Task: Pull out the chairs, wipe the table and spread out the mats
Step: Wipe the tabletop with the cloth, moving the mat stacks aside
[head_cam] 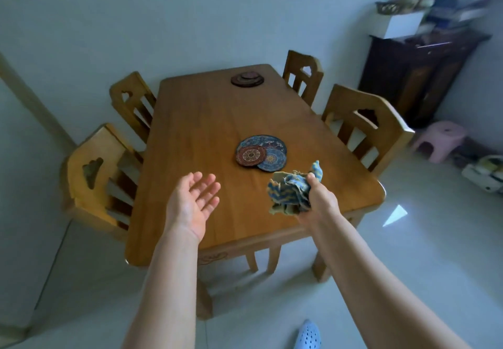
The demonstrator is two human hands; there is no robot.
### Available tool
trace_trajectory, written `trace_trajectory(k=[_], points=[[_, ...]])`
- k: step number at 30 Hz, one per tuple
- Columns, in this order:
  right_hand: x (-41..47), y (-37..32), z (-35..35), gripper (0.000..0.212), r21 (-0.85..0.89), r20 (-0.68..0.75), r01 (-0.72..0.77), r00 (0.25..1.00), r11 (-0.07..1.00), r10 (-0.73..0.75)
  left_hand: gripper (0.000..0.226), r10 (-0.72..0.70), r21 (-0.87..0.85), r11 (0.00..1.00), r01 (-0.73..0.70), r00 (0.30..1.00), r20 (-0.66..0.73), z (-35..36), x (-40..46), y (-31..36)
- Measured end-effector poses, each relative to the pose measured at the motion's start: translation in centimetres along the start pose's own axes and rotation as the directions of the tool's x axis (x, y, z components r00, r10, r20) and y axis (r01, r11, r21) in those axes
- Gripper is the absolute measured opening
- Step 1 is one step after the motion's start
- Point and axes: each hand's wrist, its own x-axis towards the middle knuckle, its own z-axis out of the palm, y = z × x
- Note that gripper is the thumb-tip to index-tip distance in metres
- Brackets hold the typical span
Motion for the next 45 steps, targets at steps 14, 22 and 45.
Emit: trace_trajectory(k=[14, 22, 45], points=[[-0.8, -13.1, -8.9, 0.038, 0.318, 0.073, 0.005, 0.997, 0.948, -0.03, 0.028, 0.038, -0.032, 0.999, -0.031, 0.97, 0.241, 12.5, -3.4, 0.0], [0.7, -24.2, -18.5, 0.04, 0.381, 0.122, 0.101, 0.98, 0.919, -0.158, 0.03, 0.055, -0.032, 0.998, -0.047, 0.945, 0.322, 26.0, -7.4, -3.5], [16.5, -49.7, -37.5, 0.033, 0.411, 0.101, 0.179, 0.966, 0.894, -0.24, 0.028, 0.027, -0.111, 0.994, 0.019, 0.917, 0.397, 60.5, -6.1, -13.8]])
